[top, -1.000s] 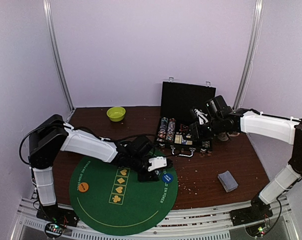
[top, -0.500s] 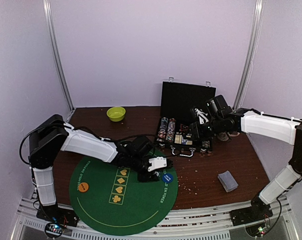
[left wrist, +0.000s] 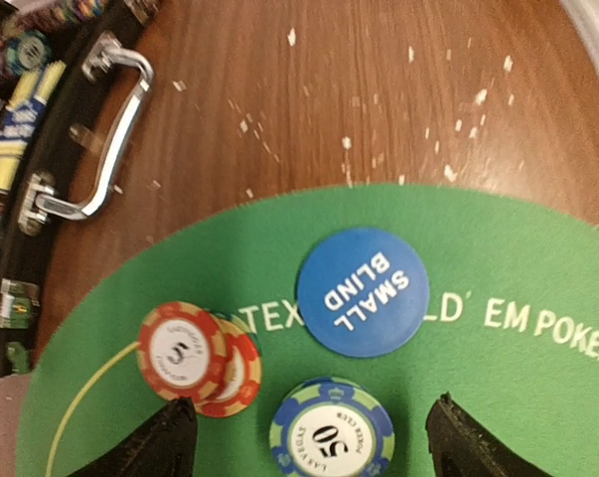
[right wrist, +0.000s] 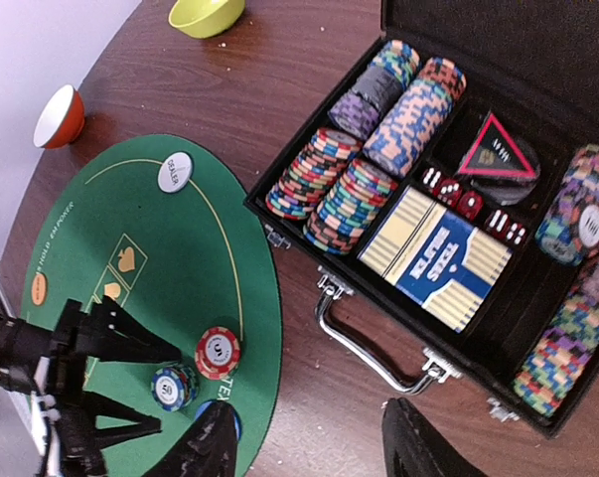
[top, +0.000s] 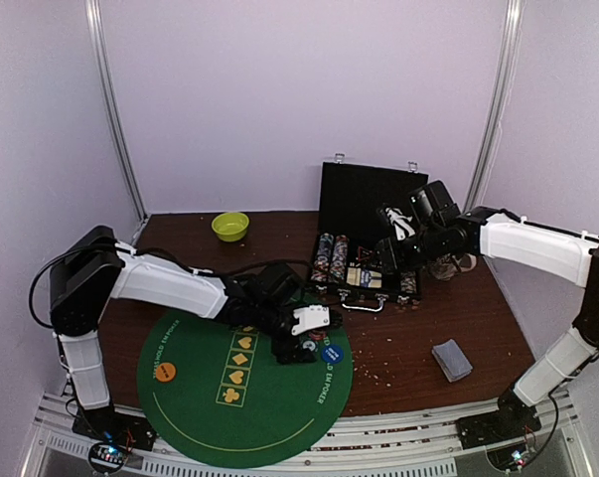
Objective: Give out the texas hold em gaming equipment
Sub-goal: Place the poker chips pile at the small blind area.
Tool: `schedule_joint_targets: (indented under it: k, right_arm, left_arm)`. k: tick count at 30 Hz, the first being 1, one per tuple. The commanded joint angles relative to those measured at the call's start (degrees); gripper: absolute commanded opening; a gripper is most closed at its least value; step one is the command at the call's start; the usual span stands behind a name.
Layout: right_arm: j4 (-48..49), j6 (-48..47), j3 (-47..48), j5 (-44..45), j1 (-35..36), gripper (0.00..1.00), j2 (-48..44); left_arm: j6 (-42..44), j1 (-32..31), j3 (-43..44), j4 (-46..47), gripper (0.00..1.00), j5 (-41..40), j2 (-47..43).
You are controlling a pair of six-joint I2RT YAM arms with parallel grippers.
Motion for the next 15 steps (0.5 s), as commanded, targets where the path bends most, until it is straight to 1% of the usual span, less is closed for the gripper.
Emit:
schedule_joint_targets:
  k: [1,5,8,9,10,12,13,15]
  right_arm:
    - [-4.37,-12.65,6.29,5.11,-0.48,0.54,-2.16]
    - [-4.55,-21.64,10.9,9.88,-1.12,0.56,-0.36]
    - [-5.57,-20.46,16.81,15.31,-1.49,0.57,3.31]
    - [-6.64,-19.0,20.53,15.88,-1.6,0.58,4.96]
    - [-7.86,-17.59,22.55,15.76,-1.65,0.58,6.79]
    - [-10.23,-18.21,27.39,11.72,-1.57,0.58,9.96]
    - [-10.9,-20.03,28.24,8.89,-1.29,0.58,11.12]
    - [-11.62,-25.42,29.35,3.86,-0.69,0.6,13.09]
  left_arm:
    - [-1.07,0.3,1.8,0.8,0.86,3.93,-7.61]
    - [-1.96,1.76,1.53,-0.89,0.87,6.43,-13.29]
    - [-6.0,6.76,1.69,-3.72,0.87,7.28,-17.95]
    - [-7.99,10.35,1.7,-4.71,0.87,7.57,-19.57]
    - [-10.11,12.07,1.55,-5.4,0.87,7.63,-21.44]
    - [-12.83,17.34,0.04,-5.76,0.87,6.27,-25.67]
    - [-13.54,20.06,-1.05,-5.81,0.89,4.9,-28.02]
    - [-14.33,23.49,-2.75,-6.58,0.94,1.82,-31.82]
